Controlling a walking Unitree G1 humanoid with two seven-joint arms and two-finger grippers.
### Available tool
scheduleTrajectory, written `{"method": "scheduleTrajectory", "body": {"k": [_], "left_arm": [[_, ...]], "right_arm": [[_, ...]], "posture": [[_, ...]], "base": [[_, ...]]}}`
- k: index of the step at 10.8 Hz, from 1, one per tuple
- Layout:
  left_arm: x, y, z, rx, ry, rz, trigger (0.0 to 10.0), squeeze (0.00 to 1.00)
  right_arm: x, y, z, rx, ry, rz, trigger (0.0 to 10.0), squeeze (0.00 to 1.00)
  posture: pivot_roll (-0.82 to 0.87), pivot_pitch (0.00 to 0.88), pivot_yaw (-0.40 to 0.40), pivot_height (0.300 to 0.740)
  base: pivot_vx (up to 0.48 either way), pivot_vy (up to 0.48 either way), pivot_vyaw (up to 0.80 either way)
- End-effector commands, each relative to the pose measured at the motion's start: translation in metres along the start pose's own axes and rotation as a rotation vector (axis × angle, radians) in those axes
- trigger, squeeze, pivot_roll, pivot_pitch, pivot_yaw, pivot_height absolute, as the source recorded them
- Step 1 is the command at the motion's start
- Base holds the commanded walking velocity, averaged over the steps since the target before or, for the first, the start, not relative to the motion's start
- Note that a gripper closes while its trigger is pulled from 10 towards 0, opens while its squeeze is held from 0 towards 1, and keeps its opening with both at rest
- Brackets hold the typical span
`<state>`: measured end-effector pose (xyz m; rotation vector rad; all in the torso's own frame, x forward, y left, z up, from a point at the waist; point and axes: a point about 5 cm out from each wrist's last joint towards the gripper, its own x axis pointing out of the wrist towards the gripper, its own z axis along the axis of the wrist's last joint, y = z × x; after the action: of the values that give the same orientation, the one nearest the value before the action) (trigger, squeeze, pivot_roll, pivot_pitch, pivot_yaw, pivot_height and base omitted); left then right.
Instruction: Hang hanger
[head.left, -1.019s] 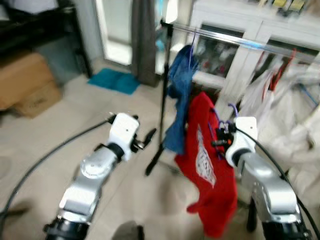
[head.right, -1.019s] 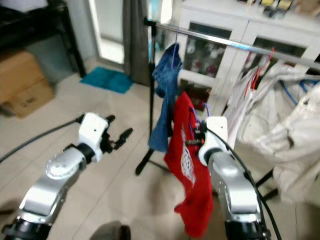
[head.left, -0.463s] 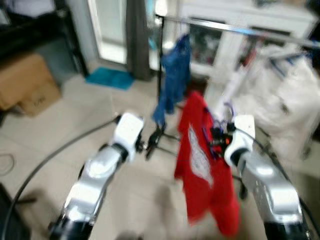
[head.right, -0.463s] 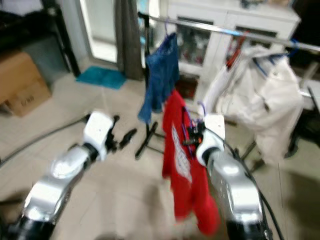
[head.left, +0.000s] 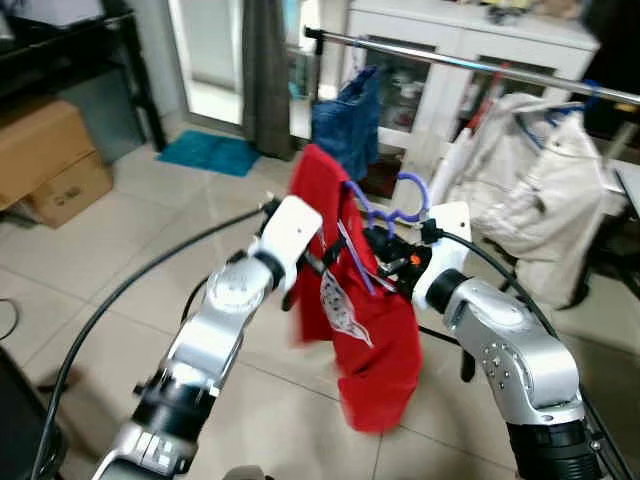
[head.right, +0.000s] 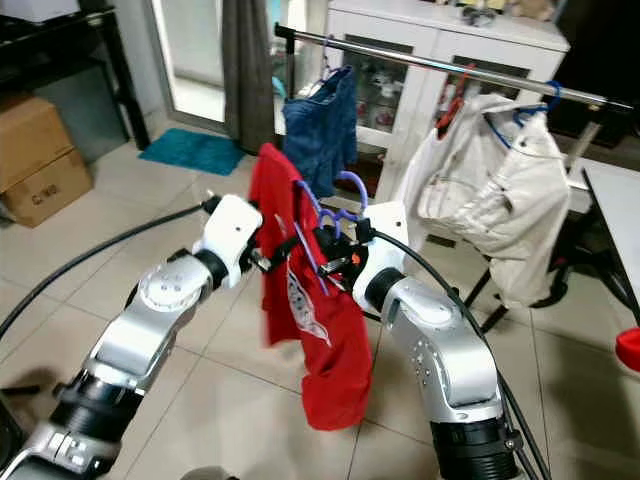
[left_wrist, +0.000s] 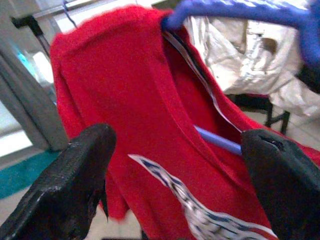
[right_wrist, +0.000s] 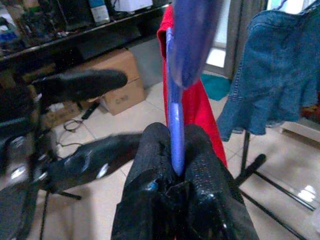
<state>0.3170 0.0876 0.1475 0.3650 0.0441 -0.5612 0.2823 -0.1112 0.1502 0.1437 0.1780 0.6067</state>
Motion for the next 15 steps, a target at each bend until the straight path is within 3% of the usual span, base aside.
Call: {"method": "scheduleTrajectory", "body": {"k": [1, 2, 4, 5, 6, 9, 15], "left_arm": [[0.004, 0.002, 0.006, 0.022, -0.024, 0.024, 10.0, 0.13], [0.006, 0.009, 0.011, 0.048, -0.047, 0.084, 10.0, 0.00], [0.010, 0.014, 0.015, 0.052, -0.081, 0.105, 10.0, 0.00], [0.011, 0.013, 0.013, 0.043, -0.076, 0.106, 4.2, 0.00], [0.012, 0.017, 0.011, 0.037, -0.070, 0.130, 0.0, 0.00], [0.016, 0.027, 0.013, 0.040, -0.080, 0.158, 0.0, 0.00], [0.018, 0.027, 0.015, 0.035, -0.109, 0.141, 0.0, 0.00]], "right_arm": [[0.001, 0.007, 0.017, -0.026, -0.058, 0.057, 0.0, 0.00], [0.001, 0.010, 0.018, -0.025, -0.059, 0.081, 0.0, 0.00], [0.001, 0.010, 0.017, -0.017, -0.057, 0.094, 0.0, 0.00], [0.001, 0.011, 0.017, -0.012, -0.057, 0.103, 0.0, 0.00], [0.000, 0.014, 0.019, 0.002, -0.067, 0.133, 0.0, 0.00], [-0.003, 0.017, 0.022, 0.026, -0.086, 0.172, 0.0, 0.00], [-0.004, 0.015, 0.022, 0.032, -0.086, 0.169, 0.0, 0.00]], "posture": [[0.11, 0.000, -0.042, 0.740], [0.11, 0.000, -0.043, 0.740], [0.11, 0.000, -0.048, 0.740], [0.10, 0.000, -0.049, 0.740], [0.10, 0.000, -0.049, 0.740], [0.10, 0.000, -0.050, 0.740], [0.10, 0.000, -0.049, 0.740]], "base": [[0.000, 0.000, 0.00], [0.000, 0.000, 0.00], [0.000, 0.000, 0.00], [0.000, 0.000, 0.00], [0.000, 0.000, 0.00], [0.000, 0.000, 0.00], [0.000, 0.000, 0.00]]}}
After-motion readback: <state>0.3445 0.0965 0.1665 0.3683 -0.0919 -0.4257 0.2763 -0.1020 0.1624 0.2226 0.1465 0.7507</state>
